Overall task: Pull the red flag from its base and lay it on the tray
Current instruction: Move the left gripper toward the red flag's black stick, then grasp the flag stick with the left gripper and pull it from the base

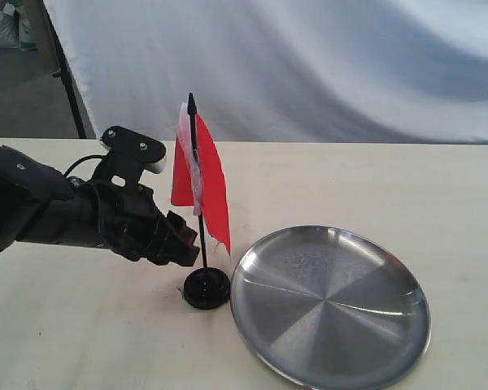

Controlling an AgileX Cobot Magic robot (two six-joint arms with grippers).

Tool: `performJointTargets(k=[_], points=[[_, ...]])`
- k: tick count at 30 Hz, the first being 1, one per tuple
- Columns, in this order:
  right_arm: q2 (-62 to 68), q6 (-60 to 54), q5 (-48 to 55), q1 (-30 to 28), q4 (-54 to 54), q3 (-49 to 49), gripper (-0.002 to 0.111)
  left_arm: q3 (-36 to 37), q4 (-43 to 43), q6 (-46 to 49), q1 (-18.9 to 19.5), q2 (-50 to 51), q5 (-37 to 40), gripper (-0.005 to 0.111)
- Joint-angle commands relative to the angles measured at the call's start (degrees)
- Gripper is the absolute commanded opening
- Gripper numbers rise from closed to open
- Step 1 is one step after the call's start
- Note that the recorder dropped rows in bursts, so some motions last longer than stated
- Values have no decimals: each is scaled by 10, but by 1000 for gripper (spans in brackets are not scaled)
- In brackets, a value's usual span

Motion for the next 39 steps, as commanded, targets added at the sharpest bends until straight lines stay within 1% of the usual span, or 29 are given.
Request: performJointTargets(k=[1, 8, 11, 14, 17, 19, 26, 28, 30, 35, 39], points=[[-4, -1, -2, -1, -3, -1, 0, -4, -9, -5, -4, 15, 4, 53], [-4, -1, -2, -1, -3, -1, 0, -14, -19, -7, -4, 20, 19, 53], [-4, -1, -2, -1, -3, -1, 0, -31, -30, -5, -16, 24, 25, 53], [-4, -1, -2, -1, -3, -1, 0, -48, -28, 4, -37, 35, 25, 53], [-4, -1, -2, -1, -3, -1, 0, -60, -27, 4, -54, 51, 4, 53], [-4, -1, -2, -1, -3, -1, 0, -61, -27, 4, -61, 62, -23, 53], [-4, -1, -2, -1, -3, -1, 0, -60, -27, 2, -62, 84, -48, 51], [-4, -1, -2, -1, -3, -1, 0, -60, -27, 2, -62, 84, -50, 46], [-4, -1, -2, -1, -3, -1, 0, -60, -27, 2, -62, 84, -52, 36], [-4, -1, -2, -1, -3, -1, 0, -60, -20, 8, -62, 84, -52, 0], [-4, -1, -2, -1, -3, -1, 0, -60, -1, 7, -62, 84, -45, 0]])
